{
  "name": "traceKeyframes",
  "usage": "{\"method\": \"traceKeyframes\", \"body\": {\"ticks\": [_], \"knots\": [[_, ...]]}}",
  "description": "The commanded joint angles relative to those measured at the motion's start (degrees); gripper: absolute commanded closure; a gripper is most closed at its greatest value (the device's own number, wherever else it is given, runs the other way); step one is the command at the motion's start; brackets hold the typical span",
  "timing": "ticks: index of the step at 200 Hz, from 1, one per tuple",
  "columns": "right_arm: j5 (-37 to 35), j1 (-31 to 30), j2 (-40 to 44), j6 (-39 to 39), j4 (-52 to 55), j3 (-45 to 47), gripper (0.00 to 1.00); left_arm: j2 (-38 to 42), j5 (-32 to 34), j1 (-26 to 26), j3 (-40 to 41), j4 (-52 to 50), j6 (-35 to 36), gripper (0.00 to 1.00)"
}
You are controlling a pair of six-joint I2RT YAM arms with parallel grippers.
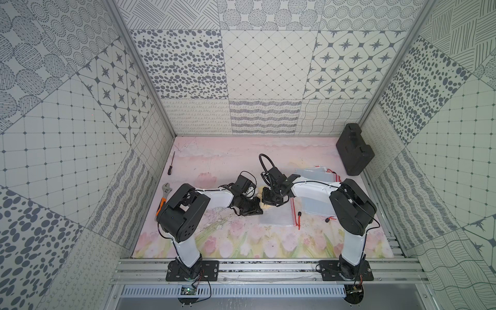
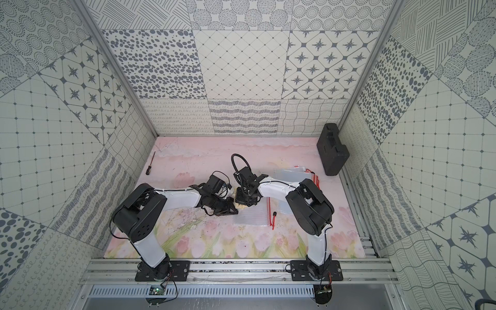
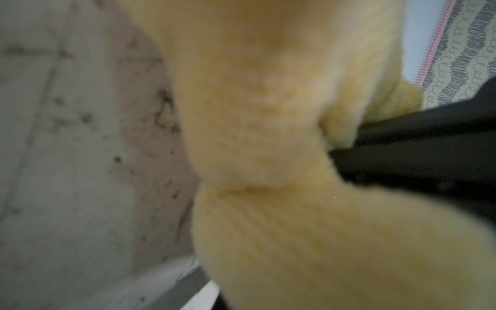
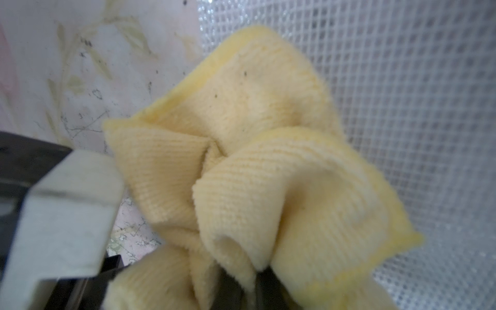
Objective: Wipe the document bag
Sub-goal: Wipe the dirt from the document bag.
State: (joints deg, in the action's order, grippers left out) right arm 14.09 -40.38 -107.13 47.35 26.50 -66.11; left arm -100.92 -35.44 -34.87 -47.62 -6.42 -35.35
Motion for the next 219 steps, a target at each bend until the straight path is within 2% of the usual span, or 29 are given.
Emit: {"method": "traceKeyframes", "body": {"ticks": [1, 24, 43, 64, 94, 117, 141, 167, 187, 200, 219], "knots": [[-3.1, 8.2, 4.4, -1.4, 5.5, 10.0, 1.00, -1.1, 6.3, -0.2, -0.4, -4.6, 1.3, 1.00], [-5.0, 16.3, 9.9, -4.9, 7.8, 16.6, 1.00, -1.8, 6.0, -0.2, -0.7, -4.0, 1.2, 1.00], [-6.3, 16.4, 11.5, -5.0, 9.5, 16.5, 1.00, -2.2, 5.8, -0.3, -1.0, -3.9, 1.1, 1.00], [-5.1, 10.6, 9.1, -1.8, 7.6, 13.0, 1.00, -2.8, 5.7, -0.2, -1.5, -3.8, 0.9, 1.00], [-2.1, -1.1, -0.8, 1.0, 7.1, 1.4, 1.00, -2.9, 5.7, -0.2, -1.9, -4.3, 0.6, 1.00], [-0.5, -3.7, -3.8, 2.2, 5.5, -0.2, 1.00, -2.3, 6.6, -0.2, -1.9, -5.6, 1.2, 1.00], [-0.8, 0.6, -0.5, 0.9, 5.0, 6.3, 1.00, -1.7, 7.2, -0.3, -1.6, -5.9, 1.4, 1.00], [-2.9, 9.9, 7.2, -2.9, 6.9, 16.2, 1.00, -2.1, 7.2, -0.2, -1.6, -5.7, 1.4, 1.00], [-4.7, 16.2, 12.4, -6.3, 9.7, 20.3, 1.00, -2.7, 7.0, -0.1, -1.6, -5.2, 1.1, 1.00], [-6.1, 17.2, 14.3, -7.1, 11.1, 20.7, 1.00, -2.9, 6.7, -0.1, -1.5, -4.7, 0.9, 1.00], [-6.1, 15.6, 14.3, -5.9, 11.7, 19.0, 1.00, -2.9, 6.8, -0.2, -1.6, -4.8, 0.7, 1.00]]}}
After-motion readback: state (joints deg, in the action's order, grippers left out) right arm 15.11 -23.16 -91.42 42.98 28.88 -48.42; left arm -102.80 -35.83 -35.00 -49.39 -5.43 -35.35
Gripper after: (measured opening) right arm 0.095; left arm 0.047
